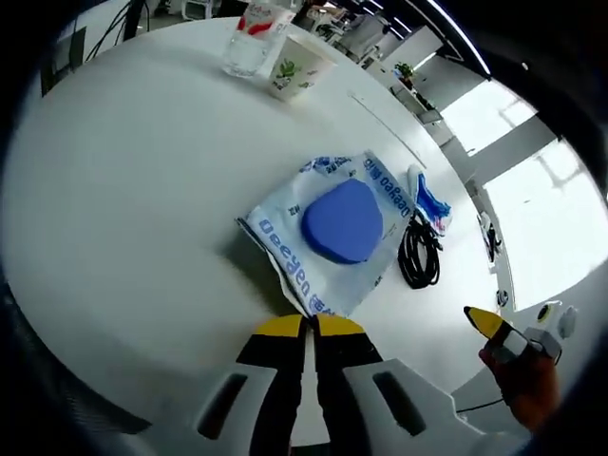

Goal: Arrange the tabletop items into an orderly group along one side of the table until the central work area is clear of visible clutter.

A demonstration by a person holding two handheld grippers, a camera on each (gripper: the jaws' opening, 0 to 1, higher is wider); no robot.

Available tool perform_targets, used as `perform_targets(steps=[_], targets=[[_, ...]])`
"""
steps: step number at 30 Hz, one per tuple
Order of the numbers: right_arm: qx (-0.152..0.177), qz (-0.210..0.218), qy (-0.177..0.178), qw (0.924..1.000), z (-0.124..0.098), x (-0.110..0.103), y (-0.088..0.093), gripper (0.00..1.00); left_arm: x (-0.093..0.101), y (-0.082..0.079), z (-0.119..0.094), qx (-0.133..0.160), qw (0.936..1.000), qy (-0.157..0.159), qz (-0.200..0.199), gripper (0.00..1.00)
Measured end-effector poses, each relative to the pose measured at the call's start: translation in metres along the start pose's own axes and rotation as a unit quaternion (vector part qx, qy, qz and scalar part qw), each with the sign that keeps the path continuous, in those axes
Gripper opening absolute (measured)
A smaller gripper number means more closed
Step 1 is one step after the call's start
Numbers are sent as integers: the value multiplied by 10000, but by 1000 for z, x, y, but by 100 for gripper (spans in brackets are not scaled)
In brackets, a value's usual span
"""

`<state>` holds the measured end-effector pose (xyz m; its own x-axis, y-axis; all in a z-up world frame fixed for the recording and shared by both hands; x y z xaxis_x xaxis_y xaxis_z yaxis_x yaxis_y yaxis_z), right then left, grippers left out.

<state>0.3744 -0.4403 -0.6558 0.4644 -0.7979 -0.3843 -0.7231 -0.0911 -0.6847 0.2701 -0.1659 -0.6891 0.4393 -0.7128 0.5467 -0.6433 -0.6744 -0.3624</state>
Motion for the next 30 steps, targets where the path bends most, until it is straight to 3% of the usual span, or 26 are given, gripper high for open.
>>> perform_targets(steps=[4, 9, 12, 15, 17, 19, 20, 22, 26, 28, 30], targets=[[-52, 37, -62, 10000, 5, -6, 3, 25, -20, -5, -9, 23, 9993, -287, -218, 0], [-77, -16, -134, 9999, 8, -13, -1, 26, -37, -16, -22, 189, 9983, -470, -283, 0], [-97, -58, -171, 9998, 11, -16, -3, 26, -45, -17, -27, 256, 9957, -592, -664, 0], [-128, -59, -238, 9996, 13, -21, -4, 26, -50, -22, -29, 363, 9950, -595, -710, 0], [-167, -129, -282, 9994, 15, -26, -4, 26, -54, -26, -32, 490, 9938, -619, -789, 0], [-219, -180, -346, 9990, 17, -30, -4, 26, -59, -33, -34, 744, 9887, -515, -1196, 0], [-261, -209, -363, 9988, 19, -33, -4, 26, -65, -36, -36, 905, 9830, -467, -1526, 0], [-377, -227, -457, 9980, 23, -37, -4, 27, -73, -40, -41, 1023, 9785, -434, -1739, 0], [-521, -254, -567, 9967, 33, -45, -4, 28, -86, -49, -52, 1372, 9745, -467, -1713, 0], [-534, -196, -659, 9962, 39, -49, -5, 28, -88, -54, -56, 1724, 9687, -341, -1754, 0], [-654, -158, -869, 9939, 47, -59, -5, 32, -89, -54, -59, 1715, 9702, -373, -1668, 0]])
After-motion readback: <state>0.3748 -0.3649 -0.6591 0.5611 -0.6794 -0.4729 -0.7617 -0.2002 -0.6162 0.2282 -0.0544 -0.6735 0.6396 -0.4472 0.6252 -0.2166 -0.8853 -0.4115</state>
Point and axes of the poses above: the point that each gripper's makers call its tool centre point, and the gripper's own axes: z roughly forward along the fingers, x roughly to its right, y roughly out of its underside, the point moved 9 cm from there along -z, roughly backward along the fingers, and after that the axes turned 1 degree about -z, right-handed, at the moved point
